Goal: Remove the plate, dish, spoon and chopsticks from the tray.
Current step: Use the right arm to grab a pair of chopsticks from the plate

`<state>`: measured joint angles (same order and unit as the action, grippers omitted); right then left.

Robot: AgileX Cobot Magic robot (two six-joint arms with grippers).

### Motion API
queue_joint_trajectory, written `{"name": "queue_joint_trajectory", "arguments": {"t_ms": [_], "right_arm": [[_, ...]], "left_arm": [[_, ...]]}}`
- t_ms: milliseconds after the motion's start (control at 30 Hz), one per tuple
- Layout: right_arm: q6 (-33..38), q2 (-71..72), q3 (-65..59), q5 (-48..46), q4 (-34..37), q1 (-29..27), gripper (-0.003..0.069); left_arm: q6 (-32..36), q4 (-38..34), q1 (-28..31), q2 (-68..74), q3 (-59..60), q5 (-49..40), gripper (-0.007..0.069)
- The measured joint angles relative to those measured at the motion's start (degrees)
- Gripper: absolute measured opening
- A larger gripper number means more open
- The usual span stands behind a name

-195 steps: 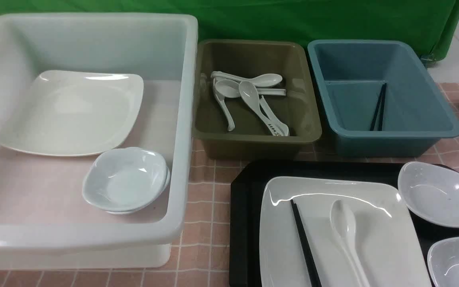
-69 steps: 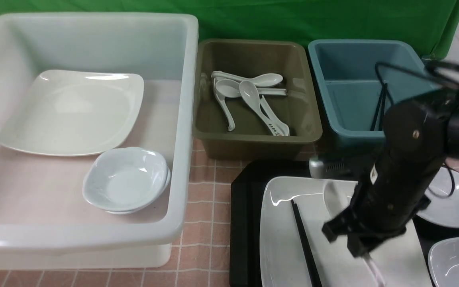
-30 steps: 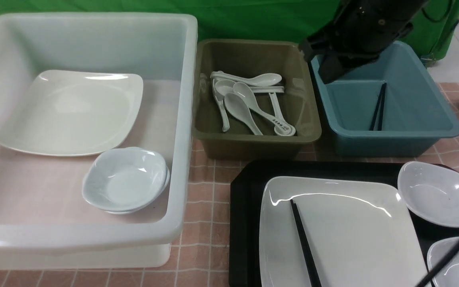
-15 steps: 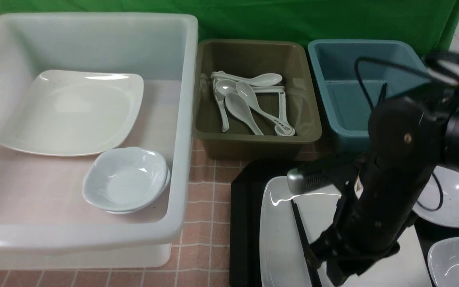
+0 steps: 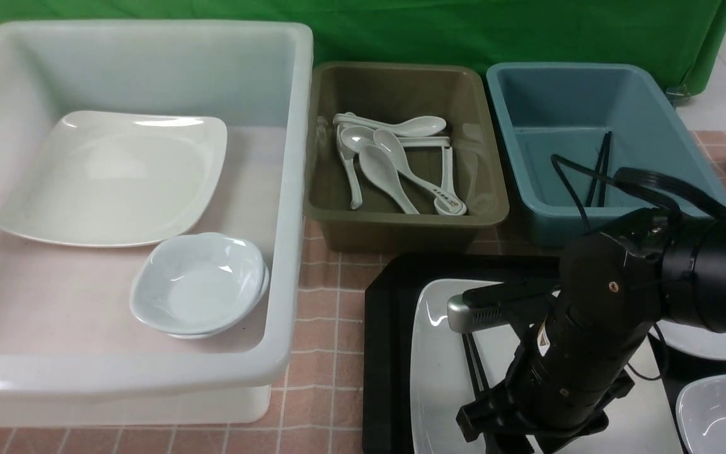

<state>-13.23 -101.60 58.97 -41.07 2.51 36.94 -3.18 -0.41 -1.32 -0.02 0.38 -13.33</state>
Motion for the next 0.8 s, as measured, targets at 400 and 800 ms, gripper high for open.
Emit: {"name": "queue_joint_trajectory", "arguments": {"t_ms": [400,800], "right_arm": [[0.0,1.5,4.7,-6.2,-1.0,0.0,0.0464],[-0.1,-1.5,6.5,-7.8,2.7,1.6,0.0464]], "left_arm": [[0.1,0.0,0.0,0.0,0.0,0.0,0.0006],[0.1,0.0,0.0,0.0,0.0,0.0,0.0018]]}}
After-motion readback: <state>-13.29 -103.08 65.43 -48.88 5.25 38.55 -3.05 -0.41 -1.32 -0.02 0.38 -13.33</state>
